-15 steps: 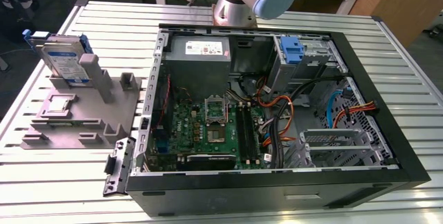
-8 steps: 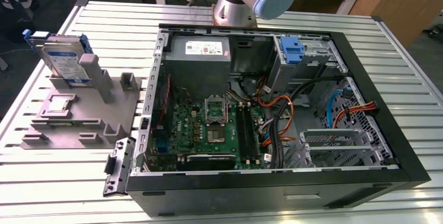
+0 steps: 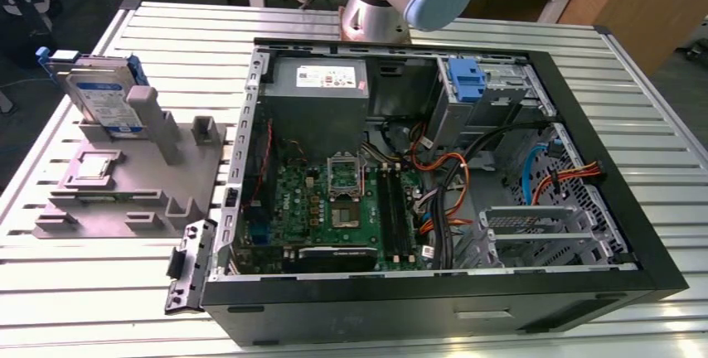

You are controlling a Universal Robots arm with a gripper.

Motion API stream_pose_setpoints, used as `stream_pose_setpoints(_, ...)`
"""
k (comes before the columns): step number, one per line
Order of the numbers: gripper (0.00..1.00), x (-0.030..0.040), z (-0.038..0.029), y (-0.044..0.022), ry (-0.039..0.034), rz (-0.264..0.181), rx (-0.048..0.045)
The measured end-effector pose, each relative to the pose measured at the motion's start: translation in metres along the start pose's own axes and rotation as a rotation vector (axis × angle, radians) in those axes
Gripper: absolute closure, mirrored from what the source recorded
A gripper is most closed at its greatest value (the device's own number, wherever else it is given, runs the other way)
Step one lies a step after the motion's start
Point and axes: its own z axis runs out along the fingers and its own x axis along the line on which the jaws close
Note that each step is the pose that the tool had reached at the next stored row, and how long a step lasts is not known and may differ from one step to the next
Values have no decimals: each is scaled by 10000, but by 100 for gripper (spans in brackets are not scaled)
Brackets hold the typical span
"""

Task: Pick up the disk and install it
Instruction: 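Pick up the disk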

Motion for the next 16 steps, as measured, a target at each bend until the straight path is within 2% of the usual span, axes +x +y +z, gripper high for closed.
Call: stream_pose_setpoints(16,90,0,1,0,5,-140,3)
